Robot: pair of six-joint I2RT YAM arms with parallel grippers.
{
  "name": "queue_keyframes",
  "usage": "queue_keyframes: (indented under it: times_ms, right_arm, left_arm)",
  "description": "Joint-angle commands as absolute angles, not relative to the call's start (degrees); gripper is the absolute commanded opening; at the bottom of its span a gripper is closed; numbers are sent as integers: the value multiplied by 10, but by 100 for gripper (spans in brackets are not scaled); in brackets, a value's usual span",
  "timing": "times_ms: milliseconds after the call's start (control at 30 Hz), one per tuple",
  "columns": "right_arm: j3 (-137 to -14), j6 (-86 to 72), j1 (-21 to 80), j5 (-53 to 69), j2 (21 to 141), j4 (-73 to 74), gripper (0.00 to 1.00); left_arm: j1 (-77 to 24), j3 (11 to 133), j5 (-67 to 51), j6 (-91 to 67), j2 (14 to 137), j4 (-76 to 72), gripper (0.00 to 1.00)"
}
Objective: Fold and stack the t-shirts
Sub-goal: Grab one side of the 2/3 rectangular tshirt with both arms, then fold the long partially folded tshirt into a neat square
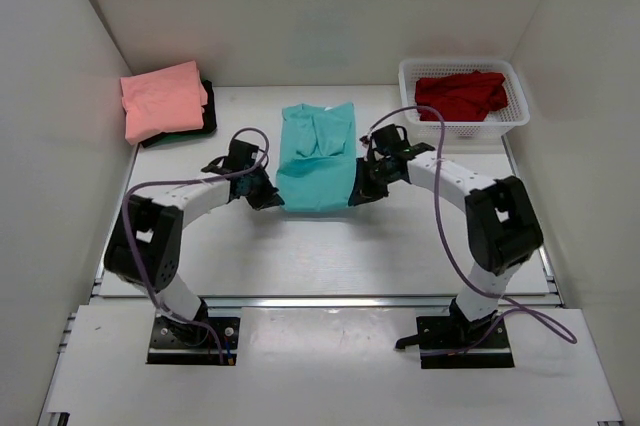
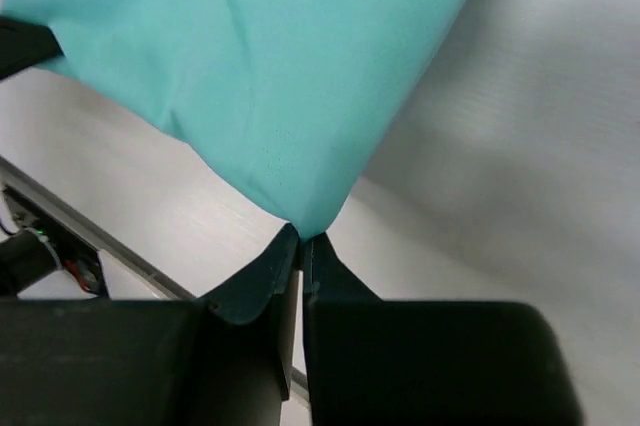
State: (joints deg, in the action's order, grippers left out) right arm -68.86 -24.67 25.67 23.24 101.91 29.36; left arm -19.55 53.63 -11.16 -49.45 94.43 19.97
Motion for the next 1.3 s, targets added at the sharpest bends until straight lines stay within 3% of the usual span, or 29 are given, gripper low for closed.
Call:
queue_keyframes:
  times_ms: [0, 367, 700, 900, 1267]
  right_arm:
    - [-651, -231, 221, 256, 934, 299, 0]
    - [-405, -230, 242, 312, 771, 296, 1]
    - [-341, -294, 269, 342, 582, 366, 0]
    - [-414, -276, 230, 362, 596, 402, 0]
    - [-666, -177, 163, 369, 827, 464, 0]
  left_arm:
    - [-200, 511, -134, -515, 853, 217, 0]
    - [-274, 281, -118, -599, 571, 244, 0]
    - [-335, 280, -139, -643, 424, 349, 0]
    - [-304, 329, -156, -620, 460, 355, 0]
    - [-198, 509, -179, -538, 668, 316, 0]
